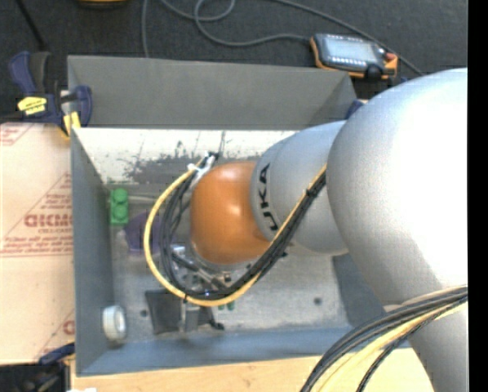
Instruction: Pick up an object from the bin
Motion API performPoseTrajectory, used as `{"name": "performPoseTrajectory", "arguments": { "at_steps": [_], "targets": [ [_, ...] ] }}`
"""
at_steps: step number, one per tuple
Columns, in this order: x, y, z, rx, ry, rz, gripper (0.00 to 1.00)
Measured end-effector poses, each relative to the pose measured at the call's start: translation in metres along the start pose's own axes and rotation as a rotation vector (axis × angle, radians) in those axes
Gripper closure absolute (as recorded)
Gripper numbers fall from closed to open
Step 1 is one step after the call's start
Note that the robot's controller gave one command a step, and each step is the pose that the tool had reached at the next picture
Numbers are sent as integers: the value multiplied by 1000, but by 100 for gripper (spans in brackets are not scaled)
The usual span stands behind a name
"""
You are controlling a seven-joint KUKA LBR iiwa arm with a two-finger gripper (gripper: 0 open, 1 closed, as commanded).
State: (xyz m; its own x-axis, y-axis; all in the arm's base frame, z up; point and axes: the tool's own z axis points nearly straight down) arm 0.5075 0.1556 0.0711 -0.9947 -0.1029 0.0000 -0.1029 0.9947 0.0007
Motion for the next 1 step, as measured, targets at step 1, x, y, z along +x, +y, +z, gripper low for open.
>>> {"name": "performPoseTrajectory", "arguments": {
  "at_steps": [1],
  "targets": [
    [-1,-11,-33,-1,-6,66,0]
  ]
}}
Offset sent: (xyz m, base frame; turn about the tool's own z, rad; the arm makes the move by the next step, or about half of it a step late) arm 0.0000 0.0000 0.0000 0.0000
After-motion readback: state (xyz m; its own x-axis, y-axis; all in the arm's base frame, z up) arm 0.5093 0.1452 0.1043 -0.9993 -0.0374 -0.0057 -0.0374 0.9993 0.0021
